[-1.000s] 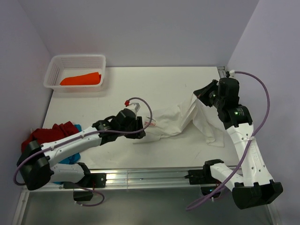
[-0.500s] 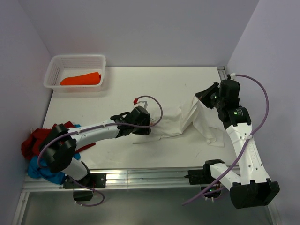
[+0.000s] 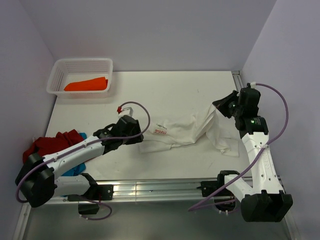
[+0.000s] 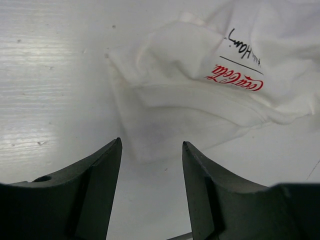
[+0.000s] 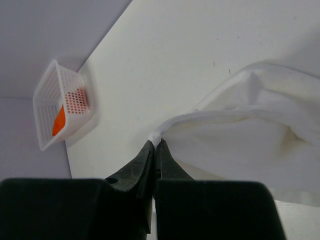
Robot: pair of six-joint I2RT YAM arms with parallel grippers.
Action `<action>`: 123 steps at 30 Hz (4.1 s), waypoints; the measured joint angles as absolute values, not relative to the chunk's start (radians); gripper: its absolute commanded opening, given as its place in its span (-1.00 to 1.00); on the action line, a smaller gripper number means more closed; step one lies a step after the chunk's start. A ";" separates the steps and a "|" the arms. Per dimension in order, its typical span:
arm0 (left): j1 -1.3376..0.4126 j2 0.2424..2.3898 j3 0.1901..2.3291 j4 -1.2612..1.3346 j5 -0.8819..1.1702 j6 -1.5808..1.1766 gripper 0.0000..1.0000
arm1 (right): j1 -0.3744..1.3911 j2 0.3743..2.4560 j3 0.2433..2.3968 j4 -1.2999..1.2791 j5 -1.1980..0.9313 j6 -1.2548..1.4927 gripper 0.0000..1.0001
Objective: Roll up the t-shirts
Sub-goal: Flatten the tshirt
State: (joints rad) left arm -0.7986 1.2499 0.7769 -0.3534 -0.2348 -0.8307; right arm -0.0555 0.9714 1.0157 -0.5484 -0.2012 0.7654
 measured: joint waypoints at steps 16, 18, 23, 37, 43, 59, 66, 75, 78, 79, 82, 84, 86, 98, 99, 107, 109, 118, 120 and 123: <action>-0.702 1.240 0.633 -0.329 -0.095 -0.833 0.09 | -0.093 0.973 0.960 -0.507 -0.246 0.757 -1.00; -0.702 1.240 0.635 -0.316 -0.091 -0.829 0.04 | -0.093 0.976 0.959 -0.507 -0.252 0.752 -1.00; -0.701 1.255 0.672 -0.312 -0.073 -0.813 0.01 | -0.097 0.978 0.938 -0.491 -0.258 0.742 -1.00; -0.949 1.419 0.876 -0.259 -0.108 -0.805 0.03 | -0.104 0.980 0.921 -0.472 -0.283 0.742 -1.00; -0.993 1.550 0.974 -0.263 -0.174 -0.793 0.04 | -0.105 0.981 0.921 -0.469 -0.295 0.743 -1.00; -1.023 1.809 1.180 -0.284 -0.260 -0.735 -0.29 | -0.105 0.992 0.921 -0.457 -0.326 0.743 -1.00; -1.023 1.838 1.201 -0.329 -0.277 -0.727 -0.99 | -0.105 0.989 0.915 -0.455 -0.328 0.743 -1.00; -0.993 1.606 1.351 -0.607 -0.279 -0.706 -0.99 | -0.105 0.984 0.911 -0.458 -0.352 0.743 -1.00; -0.925 1.486 1.443 -0.673 -0.247 -0.683 -0.99 | -0.105 0.984 0.939 -0.460 -0.389 0.759 -1.00; -0.902 1.453 1.462 -0.690 -0.244 -0.675 -0.99 | -0.105 0.984 0.956 -0.461 -0.400 0.764 -1.00; -0.812 1.336 1.510 -0.752 -0.250 -0.643 -0.99 | -0.105 0.980 1.010 -0.460 -0.429 0.773 -1.00; -0.773 1.283 1.514 -0.788 -0.260 -0.622 -0.99 | -0.105 0.971 1.033 -0.457 -0.442 0.773 -1.00; -0.748 1.253 1.505 -0.824 -0.264 -0.603 -0.99 | -0.105 0.960 1.037 -0.452 -0.459 0.773 -1.00; -0.723 1.280 1.196 -0.829 -0.203 -0.579 -0.84 | -0.105 0.958 0.863 -0.410 -0.514 0.775 -1.00; -0.723 1.287 1.182 -0.822 -0.197 -0.579 -0.82 | -0.105 0.962 0.852 -0.409 -0.516 0.775 -1.00; -0.723 1.372 1.150 -0.744 -0.170 -0.584 -0.24 | -0.105 0.999 0.828 -0.378 -0.520 0.765 -0.84; -0.723 1.375 1.150 -0.729 -0.163 -0.586 -0.22 | -0.105 0.999 0.825 -0.370 -0.521 0.764 -0.84; -0.723 1.374 1.127 -0.654 -0.121 -0.585 -0.31 | -0.105 1.005 0.824 -0.354 -0.519 0.763 -0.93; -0.723 1.373 1.107 -0.638 -0.099 -0.586 -0.27 | -0.105 1.011 0.824 -0.348 -0.522 0.770 -0.93; -0.756 1.355 1.076 -0.614 -0.094 -0.599 -0.18 | -0.105 1.020 0.824 -0.334 -0.534 0.791 -0.93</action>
